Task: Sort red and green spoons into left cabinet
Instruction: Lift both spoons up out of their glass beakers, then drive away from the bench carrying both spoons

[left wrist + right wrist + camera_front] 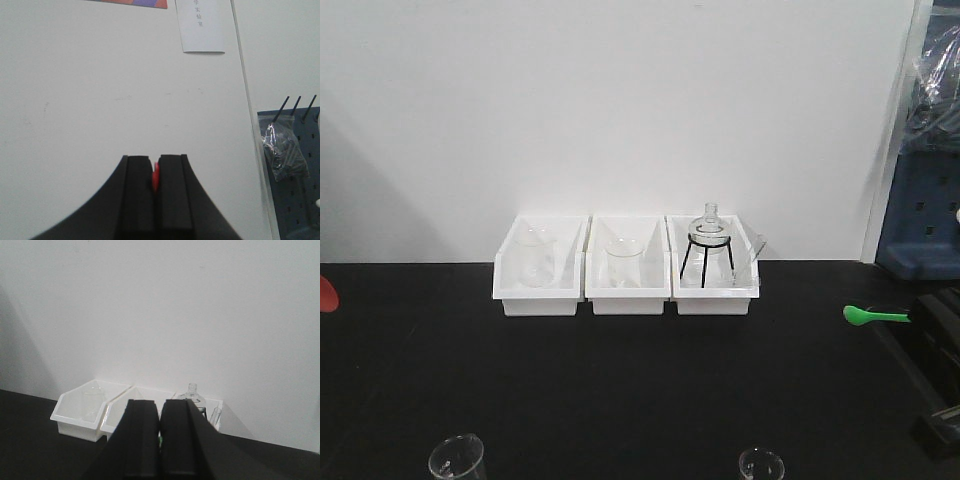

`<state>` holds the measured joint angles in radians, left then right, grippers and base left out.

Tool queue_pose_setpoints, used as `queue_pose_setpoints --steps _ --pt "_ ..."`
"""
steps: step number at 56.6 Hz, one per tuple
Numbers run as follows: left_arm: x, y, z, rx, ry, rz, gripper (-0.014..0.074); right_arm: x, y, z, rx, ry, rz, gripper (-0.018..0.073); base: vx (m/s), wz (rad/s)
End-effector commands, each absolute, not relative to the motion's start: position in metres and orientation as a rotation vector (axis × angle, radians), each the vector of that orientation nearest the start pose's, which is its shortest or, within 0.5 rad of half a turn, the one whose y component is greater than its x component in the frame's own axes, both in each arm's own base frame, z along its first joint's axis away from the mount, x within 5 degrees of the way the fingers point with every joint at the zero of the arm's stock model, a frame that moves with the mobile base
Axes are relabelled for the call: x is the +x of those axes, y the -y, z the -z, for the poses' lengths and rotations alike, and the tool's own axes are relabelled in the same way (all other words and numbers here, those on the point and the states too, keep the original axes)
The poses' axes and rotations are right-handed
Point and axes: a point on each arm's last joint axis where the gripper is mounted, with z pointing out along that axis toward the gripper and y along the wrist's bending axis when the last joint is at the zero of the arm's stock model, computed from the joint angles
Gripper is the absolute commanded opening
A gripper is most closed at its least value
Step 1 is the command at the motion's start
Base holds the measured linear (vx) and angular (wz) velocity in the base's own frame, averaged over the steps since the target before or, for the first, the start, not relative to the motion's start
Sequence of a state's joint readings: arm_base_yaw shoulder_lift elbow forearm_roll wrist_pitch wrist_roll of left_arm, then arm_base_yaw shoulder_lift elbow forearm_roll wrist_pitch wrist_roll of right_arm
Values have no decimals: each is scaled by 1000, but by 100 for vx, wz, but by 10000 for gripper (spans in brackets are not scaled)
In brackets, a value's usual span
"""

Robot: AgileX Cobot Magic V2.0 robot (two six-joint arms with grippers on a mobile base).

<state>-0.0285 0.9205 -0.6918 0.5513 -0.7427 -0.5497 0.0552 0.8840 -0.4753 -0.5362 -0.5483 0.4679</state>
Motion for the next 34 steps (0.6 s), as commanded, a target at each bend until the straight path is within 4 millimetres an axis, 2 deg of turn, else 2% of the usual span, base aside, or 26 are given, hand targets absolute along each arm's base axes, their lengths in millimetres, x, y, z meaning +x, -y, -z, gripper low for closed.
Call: queue_pose_setpoints --steps 1,34 --pt "176 38 -414 272 -962 361 -6 177 -35 -341 -263 -1287 -256 -9 0 0" --pt "176 38 -414 272 -962 361 -6 177 -35 -340 -265 -1287 -255 -9 -1 0"
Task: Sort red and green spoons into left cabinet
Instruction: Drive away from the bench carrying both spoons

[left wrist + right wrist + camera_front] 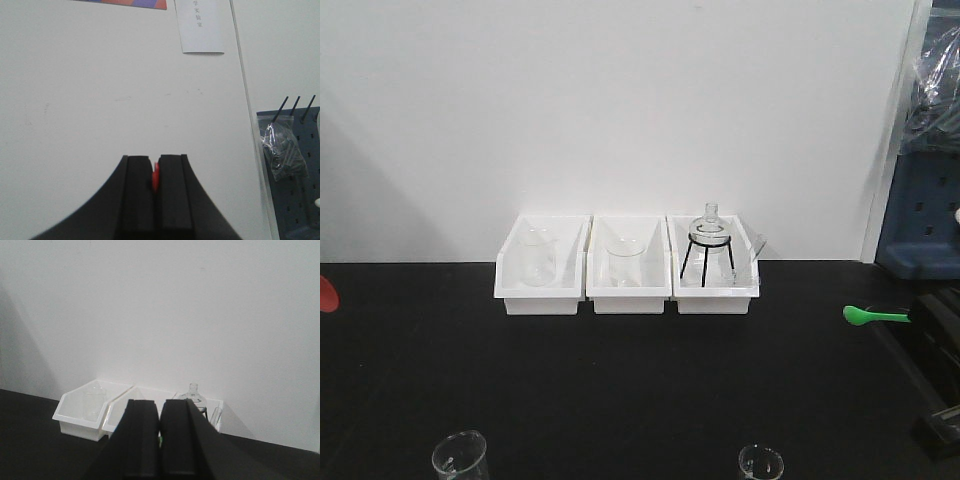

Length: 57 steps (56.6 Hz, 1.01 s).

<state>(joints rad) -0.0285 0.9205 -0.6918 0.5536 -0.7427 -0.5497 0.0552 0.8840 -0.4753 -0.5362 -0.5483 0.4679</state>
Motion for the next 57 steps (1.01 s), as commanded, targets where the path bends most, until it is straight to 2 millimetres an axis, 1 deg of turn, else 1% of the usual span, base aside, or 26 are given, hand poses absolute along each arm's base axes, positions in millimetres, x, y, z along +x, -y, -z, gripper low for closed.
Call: queue_pose_setpoints --steps 1,23,57 --pt "176 38 -414 272 -962 361 -6 177 -35 -340 -265 -1287 -255 -9 -3 1" --pt "176 38 -414 272 -962 360 -6 177 -35 -340 -265 -1287 -255 -9 -10 0" --pt "176 38 -414 272 -962 360 -6 177 -35 -340 -265 -1287 -255 -9 -22 3"
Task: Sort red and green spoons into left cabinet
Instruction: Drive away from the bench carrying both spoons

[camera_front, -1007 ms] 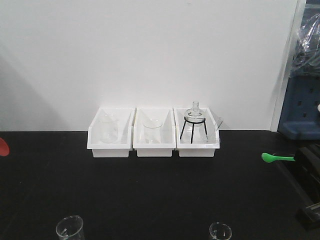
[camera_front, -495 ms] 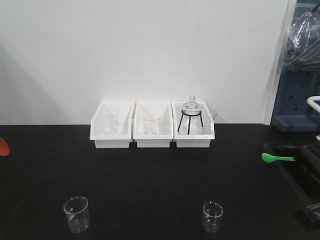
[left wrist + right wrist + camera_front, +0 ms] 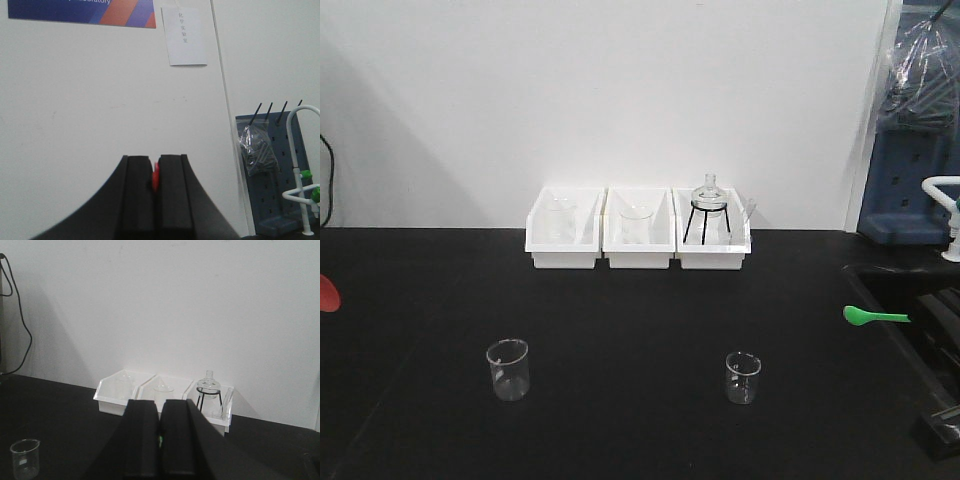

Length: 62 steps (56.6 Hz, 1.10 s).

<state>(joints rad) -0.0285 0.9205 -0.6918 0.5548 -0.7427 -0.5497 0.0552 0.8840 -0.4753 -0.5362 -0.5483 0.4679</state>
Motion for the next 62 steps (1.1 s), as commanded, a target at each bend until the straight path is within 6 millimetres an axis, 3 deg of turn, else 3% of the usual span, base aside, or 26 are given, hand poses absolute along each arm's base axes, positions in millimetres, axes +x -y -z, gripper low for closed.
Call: queue_pose_setpoints --steps 1,62 --pt "176 38 -414 272 -962 360 -6 177 -35 -340 -265 -1287 -255 -9 -25 9" --pt "176 38 -414 272 -962 360 -6 177 -35 -340 -265 -1287 -255 -9 -15 22"
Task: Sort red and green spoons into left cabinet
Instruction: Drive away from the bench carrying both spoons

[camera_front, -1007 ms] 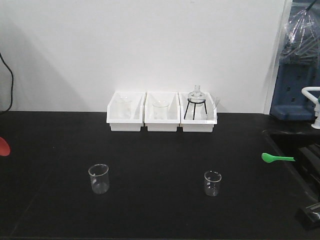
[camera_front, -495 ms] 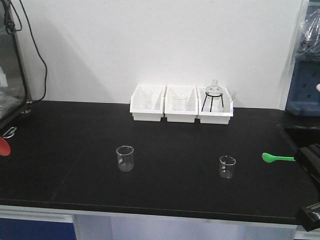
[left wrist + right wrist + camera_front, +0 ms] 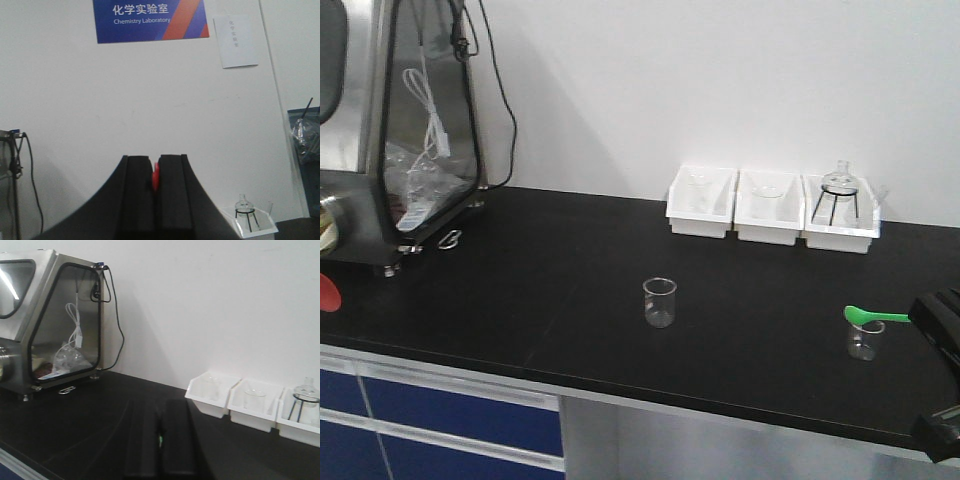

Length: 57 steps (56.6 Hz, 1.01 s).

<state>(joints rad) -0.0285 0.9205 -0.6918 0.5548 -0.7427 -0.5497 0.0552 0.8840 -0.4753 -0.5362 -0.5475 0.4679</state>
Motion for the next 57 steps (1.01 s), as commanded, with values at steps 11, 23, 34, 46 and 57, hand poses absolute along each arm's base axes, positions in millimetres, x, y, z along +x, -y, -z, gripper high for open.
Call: queue_pose_setpoints --steps 11,23,34,46,57 --pt "176 38 -414 272 -962 360 -6 177 -35 -340 -265 -1287 -255 -9 -4 46" --pt "176 38 -414 272 -962 360 -6 177 -35 -340 -265 -1287 -255 -9 -1 65" --pt "176 38 -414 272 -962 360 -6 177 -35 -340 -265 -1287 -255 -9 3 75" --pt "176 38 -414 272 -962 360 -6 177 -35 -340 -265 -1287 -255 -9 7 71" --pt "176 38 -414 272 -962 360 -6 177 -35 -340 -265 -1287 -255 -9 13 65"
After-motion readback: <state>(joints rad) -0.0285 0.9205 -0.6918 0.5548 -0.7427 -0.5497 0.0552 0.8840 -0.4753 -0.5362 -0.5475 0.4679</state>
